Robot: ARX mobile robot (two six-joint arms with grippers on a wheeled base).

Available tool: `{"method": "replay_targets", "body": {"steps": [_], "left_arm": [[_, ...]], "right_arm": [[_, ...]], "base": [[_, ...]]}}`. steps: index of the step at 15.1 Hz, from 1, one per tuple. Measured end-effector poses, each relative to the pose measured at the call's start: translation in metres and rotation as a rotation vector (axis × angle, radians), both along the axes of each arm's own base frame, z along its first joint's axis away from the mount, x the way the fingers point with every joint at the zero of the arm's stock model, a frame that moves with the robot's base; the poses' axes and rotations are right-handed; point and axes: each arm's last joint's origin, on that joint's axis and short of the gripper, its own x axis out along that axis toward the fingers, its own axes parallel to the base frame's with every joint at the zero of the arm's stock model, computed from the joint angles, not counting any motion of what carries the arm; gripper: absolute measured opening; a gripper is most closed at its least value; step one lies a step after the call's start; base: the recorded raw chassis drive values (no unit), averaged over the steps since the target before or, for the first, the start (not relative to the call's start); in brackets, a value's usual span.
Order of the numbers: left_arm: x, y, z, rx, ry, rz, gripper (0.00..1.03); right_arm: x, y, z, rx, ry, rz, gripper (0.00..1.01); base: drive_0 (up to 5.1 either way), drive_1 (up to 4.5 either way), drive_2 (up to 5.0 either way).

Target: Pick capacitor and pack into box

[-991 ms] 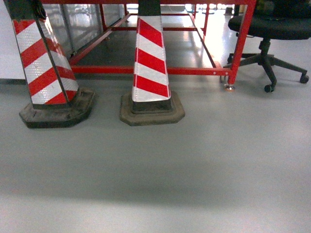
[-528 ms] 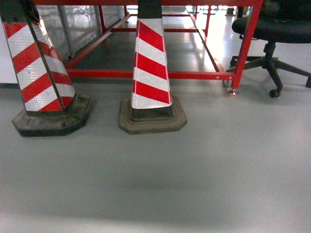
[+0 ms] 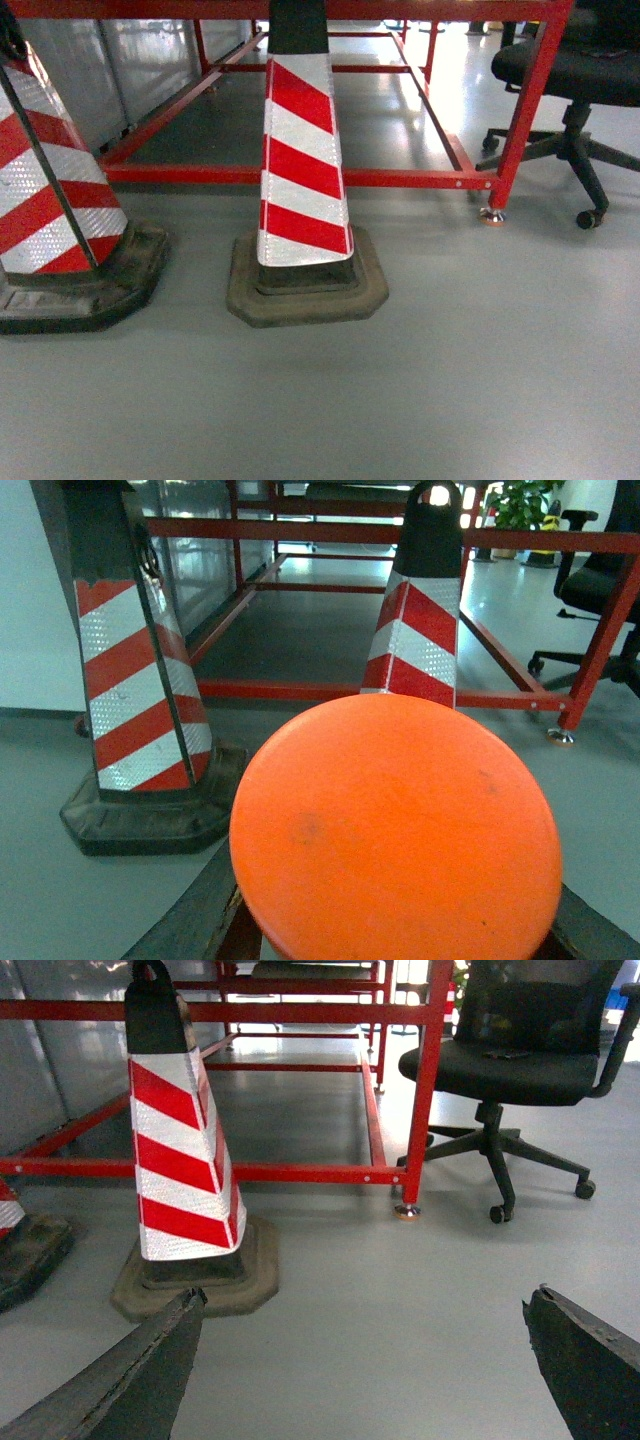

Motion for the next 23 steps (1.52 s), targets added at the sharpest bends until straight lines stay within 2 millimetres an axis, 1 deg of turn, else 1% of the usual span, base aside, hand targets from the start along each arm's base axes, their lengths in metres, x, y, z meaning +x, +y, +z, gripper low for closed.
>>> {"method": "replay_targets", "body": {"steps": [19,23], "left_arm": [[0.0,0.0,0.0,0.0,0.0,0.001,0.44],[0.0,0.0,-0.0002,0.0,0.002,0.0,0.44]], "right_arm": [[0.0,0.0,-0.0002,0.0,0.002,-0.001,0.98],[0.0,0.0,0.0,0.0,0.0,-0.001,0.98]], "base": [[0.0,4.12,-4.2],[0.0,0.0,0.0]]}}
